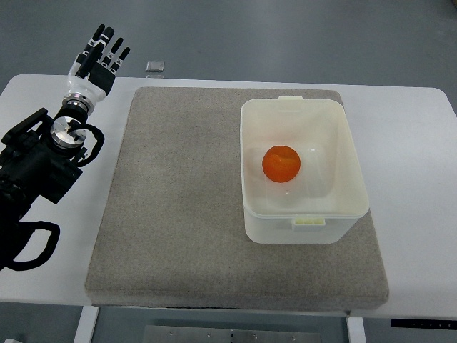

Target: Put orange in box with left hand

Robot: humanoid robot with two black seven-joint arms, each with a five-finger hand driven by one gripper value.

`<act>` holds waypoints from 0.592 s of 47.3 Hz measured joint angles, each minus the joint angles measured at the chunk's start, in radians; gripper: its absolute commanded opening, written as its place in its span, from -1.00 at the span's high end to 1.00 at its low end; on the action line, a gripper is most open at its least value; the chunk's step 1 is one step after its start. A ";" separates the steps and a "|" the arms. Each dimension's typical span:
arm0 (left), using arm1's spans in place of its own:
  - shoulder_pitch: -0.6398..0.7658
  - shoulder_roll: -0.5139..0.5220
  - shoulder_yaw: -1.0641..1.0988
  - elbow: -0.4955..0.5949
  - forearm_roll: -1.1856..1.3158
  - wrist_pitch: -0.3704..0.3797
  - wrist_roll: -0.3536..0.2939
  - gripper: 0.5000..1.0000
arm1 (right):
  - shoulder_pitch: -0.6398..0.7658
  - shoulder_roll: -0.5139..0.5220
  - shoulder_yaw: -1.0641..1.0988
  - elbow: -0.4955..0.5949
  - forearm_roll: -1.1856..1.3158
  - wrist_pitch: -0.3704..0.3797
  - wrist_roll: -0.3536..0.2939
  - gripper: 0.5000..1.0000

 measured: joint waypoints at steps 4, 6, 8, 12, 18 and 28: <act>-0.003 0.003 0.000 0.000 0.000 0.002 0.000 -0.16 | 0.000 0.000 0.000 0.000 0.000 0.000 0.000 -0.70; -0.004 0.003 0.000 0.001 0.000 0.003 0.000 -0.16 | 0.000 0.000 0.000 0.000 0.000 0.000 0.000 -0.70; -0.005 0.003 0.000 0.001 0.000 0.003 0.000 -0.16 | 0.000 0.000 0.000 0.000 0.000 0.000 0.000 -0.70; -0.006 0.000 0.000 0.001 0.000 0.003 0.000 -0.20 | 0.000 0.000 0.000 0.000 0.000 0.000 0.000 -0.70; -0.018 -0.004 0.000 -0.001 0.000 0.004 0.000 -0.22 | 0.000 0.000 0.000 0.000 0.000 0.000 0.000 -0.70; -0.018 0.001 0.000 0.001 0.000 0.004 0.000 -0.22 | 0.000 0.000 0.000 0.000 0.000 0.000 0.000 -0.70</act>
